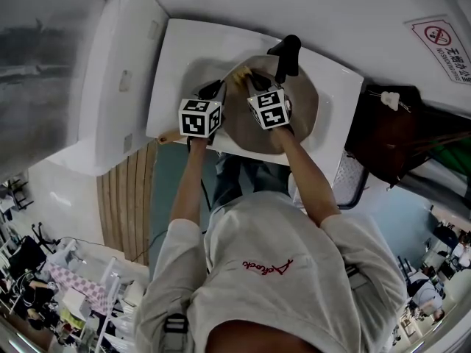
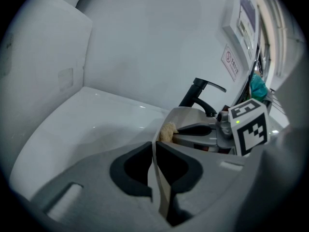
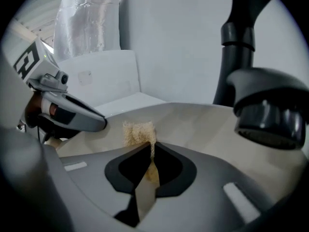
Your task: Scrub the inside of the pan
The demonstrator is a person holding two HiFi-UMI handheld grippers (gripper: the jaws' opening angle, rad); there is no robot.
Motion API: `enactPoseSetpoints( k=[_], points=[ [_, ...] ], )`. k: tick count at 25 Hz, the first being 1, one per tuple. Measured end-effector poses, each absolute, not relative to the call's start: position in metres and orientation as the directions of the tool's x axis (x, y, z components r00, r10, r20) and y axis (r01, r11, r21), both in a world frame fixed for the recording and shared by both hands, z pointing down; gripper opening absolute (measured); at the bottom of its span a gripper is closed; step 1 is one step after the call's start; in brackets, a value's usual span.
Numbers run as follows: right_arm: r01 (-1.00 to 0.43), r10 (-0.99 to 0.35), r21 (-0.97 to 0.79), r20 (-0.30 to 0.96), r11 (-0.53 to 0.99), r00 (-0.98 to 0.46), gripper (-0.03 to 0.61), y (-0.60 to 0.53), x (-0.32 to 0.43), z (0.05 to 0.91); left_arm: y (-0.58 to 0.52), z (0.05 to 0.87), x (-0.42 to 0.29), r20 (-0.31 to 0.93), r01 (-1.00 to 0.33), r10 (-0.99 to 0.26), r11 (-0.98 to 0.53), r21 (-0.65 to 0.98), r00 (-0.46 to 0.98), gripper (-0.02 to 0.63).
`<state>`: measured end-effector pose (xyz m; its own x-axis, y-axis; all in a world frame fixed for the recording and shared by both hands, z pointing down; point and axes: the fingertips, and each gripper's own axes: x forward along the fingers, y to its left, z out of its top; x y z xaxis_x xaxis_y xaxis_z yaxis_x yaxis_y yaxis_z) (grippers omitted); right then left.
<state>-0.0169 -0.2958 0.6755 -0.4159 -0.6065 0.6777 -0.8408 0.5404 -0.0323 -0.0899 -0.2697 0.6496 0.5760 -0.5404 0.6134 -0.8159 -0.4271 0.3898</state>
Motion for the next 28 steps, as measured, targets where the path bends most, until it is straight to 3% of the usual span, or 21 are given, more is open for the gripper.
enactPoseSetpoints(
  k=[7,18,28],
  points=[
    [-0.856,-0.622,-0.027,0.675,0.516,-0.397,0.029,-0.297,-0.007,0.671,-0.269,0.650,-0.089,0.613,-0.814,-0.539,-0.428,0.391,0.578,0.028],
    [-0.686,-0.435,-0.030,0.753,0.727,-0.493,0.029,-0.219,-0.049,0.685,-0.269,0.650,-0.089,0.614,-0.815,-0.539,-0.433,0.385,0.577,0.028],
    [-0.669,-0.413,-0.016,0.775,0.743,-0.478,0.029,-0.214,-0.055,0.698,-0.269,0.650,-0.089,0.618,-0.819,-0.542,-0.434,0.375,0.570,0.028]
  ],
)
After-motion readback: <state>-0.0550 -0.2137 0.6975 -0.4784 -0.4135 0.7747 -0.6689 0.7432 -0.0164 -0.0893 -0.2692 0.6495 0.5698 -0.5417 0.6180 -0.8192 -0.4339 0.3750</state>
